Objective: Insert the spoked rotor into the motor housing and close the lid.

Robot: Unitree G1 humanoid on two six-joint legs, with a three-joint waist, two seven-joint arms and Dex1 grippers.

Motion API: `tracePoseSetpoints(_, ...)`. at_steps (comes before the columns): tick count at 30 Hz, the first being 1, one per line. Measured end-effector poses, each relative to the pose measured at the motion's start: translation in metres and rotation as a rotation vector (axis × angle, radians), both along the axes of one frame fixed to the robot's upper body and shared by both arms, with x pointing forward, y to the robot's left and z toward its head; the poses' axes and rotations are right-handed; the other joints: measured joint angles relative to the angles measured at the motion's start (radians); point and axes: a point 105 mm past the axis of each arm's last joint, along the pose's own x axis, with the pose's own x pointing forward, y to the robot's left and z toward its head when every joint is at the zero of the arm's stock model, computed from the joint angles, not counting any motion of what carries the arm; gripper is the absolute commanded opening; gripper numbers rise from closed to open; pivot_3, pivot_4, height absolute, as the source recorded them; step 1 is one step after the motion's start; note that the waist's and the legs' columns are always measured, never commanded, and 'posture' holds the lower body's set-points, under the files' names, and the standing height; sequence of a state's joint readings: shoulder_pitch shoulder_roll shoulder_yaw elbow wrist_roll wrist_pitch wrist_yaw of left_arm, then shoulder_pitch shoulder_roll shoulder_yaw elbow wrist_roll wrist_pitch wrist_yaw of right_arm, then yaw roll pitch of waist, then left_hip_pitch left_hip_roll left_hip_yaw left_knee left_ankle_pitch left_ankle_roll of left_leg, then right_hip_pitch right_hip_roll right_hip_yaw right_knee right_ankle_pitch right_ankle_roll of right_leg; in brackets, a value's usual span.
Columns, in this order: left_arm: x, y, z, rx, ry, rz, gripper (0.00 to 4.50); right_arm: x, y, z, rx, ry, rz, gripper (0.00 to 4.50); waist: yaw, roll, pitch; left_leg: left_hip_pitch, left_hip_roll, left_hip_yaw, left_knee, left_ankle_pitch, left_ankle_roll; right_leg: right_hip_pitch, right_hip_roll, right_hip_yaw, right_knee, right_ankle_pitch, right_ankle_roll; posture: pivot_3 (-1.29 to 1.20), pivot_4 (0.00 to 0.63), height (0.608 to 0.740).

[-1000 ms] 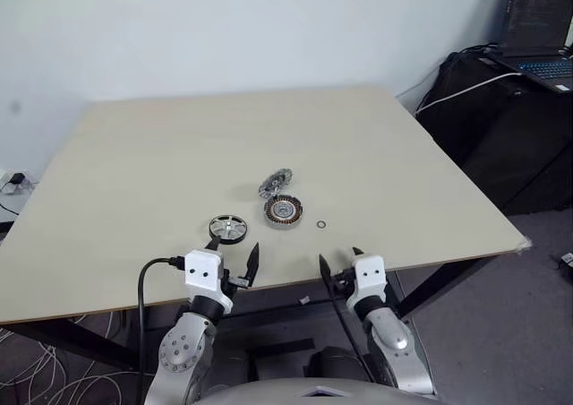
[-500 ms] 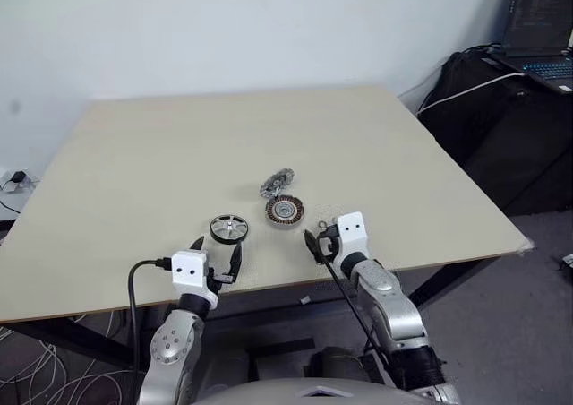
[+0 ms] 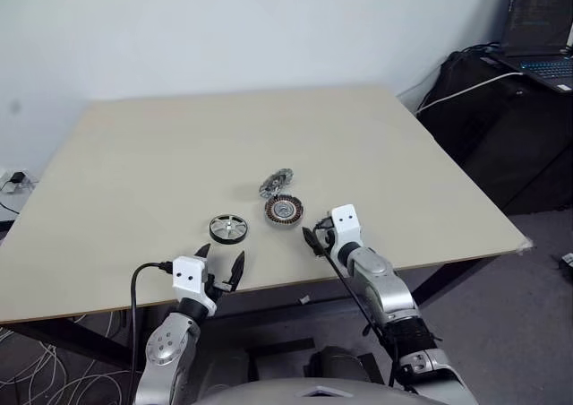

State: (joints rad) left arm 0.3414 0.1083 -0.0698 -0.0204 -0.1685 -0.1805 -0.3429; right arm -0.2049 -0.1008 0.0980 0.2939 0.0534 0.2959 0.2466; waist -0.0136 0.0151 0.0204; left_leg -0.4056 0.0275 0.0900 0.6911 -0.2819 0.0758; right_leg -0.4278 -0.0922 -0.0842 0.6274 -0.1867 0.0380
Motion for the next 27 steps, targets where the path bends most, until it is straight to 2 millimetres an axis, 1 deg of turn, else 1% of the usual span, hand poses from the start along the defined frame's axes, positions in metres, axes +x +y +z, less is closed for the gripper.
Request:
tracePoseSetpoints(9,-0.001,-0.002,-0.002,-0.006,0.007,-0.004,4.47,0.007,-0.002,-0.006,-0.011,0.019,0.011,4.5,-0.001,0.0,0.0,0.0,0.0,0.0,0.0,0.001,0.001,0.0,0.0,0.0,0.0,0.0,0.0,0.0,0.0,0.74)
tracePoseSetpoints(15,-0.003,-0.007,0.013,-0.011,-0.01,-0.003,4.47,0.016,-0.001,-0.009,-0.02,0.027,0.013,4.5,-0.005,0.0,0.0,0.0,0.0,0.0,0.0,0.001,0.001,0.0,0.0,0.001,0.0,0.0,0.0,0.0,0.0,0.74)
tracePoseSetpoints(21,-0.005,-0.013,0.027,-0.015,-0.021,-0.004,4.47,0.022,-0.005,-0.011,-0.017,0.044,-0.005,4.5,-0.008,0.0,0.0,0.0,0.0,0.0,0.0,0.001,0.001,0.0,0.0,0.001,0.0,0.0,0.0,0.0,0.0,0.74)
tracePoseSetpoints(22,-0.005,-0.014,0.029,-0.016,-0.018,-0.004,4.5,0.022,-0.006,-0.013,-0.015,0.053,-0.01,4.11,-0.008,0.0,0.0,0.0,0.0,0.0,0.0,0.001,0.001,0.0,0.0,0.001,0.0,0.0,0.0,0.0,0.0,0.74)
tracePoseSetpoints(24,-0.006,-0.015,0.03,-0.017,-0.014,-0.004,4.5,0.022,-0.006,-0.014,-0.012,0.057,-0.013,3.67,-0.008,0.0,0.0,0.0,0.0,0.0,0.0,0.001,0.001,0.0,0.0,0.001,0.0,0.0,0.0,0.0,0.0,0.74)
tracePoseSetpoints(25,-0.007,-0.015,0.032,-0.017,-0.014,0.0,4.5,0.022,-0.007,-0.014,-0.009,0.058,-0.016,3.29,-0.009,0.0,0.0,0.0,0.0,0.0,0.0,0.001,0.001,0.0,0.0,0.001,0.0,0.0,0.0,0.0,0.0,0.74)
tracePoseSetpoints(27,-0.006,-0.015,0.035,-0.017,-0.017,0.006,4.5,0.022,-0.007,-0.014,-0.005,0.059,-0.019,2.7,-0.01,0.001,0.0,0.0,0.0,0.0,0.0,0.001,0.001,0.0,0.0,0.001,0.0,0.0,0.0,0.0,0.0,0.74)
